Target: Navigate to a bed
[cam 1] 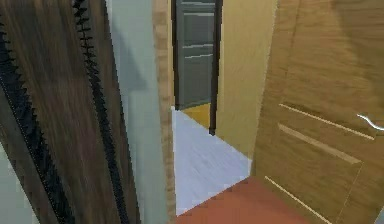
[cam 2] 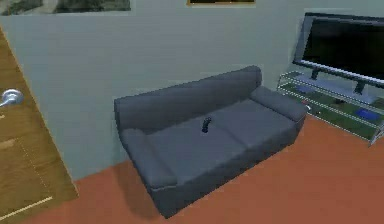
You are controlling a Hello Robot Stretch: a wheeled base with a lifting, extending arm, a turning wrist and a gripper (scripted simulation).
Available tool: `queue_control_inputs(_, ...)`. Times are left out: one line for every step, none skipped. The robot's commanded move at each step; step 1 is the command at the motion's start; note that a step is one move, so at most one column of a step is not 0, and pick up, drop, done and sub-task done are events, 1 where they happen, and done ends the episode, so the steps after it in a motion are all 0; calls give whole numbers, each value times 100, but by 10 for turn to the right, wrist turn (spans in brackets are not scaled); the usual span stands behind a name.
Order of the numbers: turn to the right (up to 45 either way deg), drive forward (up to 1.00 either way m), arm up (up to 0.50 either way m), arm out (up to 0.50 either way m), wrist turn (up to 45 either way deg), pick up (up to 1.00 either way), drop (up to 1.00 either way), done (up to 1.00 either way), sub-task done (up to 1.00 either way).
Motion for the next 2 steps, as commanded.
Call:
queue_control_inputs(0,50,0,0,0,0,0,0,0)
queue_control_inputs(180,0,0,0,0,0,0,0,0)
